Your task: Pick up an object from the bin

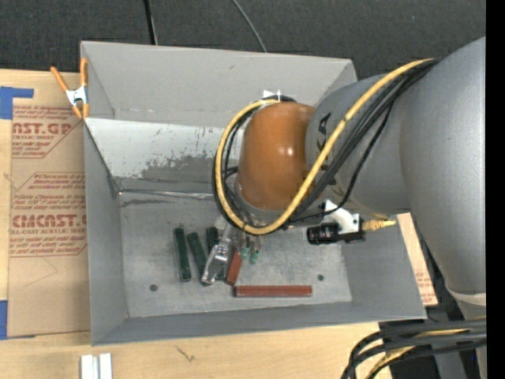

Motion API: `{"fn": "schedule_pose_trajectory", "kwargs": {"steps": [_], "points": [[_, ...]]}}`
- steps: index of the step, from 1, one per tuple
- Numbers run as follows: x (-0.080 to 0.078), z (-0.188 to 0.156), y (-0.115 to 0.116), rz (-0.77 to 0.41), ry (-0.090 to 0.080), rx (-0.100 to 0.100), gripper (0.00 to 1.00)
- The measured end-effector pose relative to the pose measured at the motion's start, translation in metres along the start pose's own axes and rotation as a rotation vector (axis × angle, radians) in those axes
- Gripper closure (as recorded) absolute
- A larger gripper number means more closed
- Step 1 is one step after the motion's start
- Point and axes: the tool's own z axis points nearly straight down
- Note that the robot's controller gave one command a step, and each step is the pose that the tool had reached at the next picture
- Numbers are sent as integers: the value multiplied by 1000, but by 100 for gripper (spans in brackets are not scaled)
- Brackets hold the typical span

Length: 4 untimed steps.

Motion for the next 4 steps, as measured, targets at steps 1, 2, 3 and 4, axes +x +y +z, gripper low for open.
{"fn": "schedule_pose_trajectory", "kwargs": {"steps": [1,2,3,4], "points": [[-8,23,-11,42,4,3,0],[-1,23,-12,276,4,4,0],[2,84,-23,210,-6,-6,0],[2,78,-23,215,-1,0,100]]}}
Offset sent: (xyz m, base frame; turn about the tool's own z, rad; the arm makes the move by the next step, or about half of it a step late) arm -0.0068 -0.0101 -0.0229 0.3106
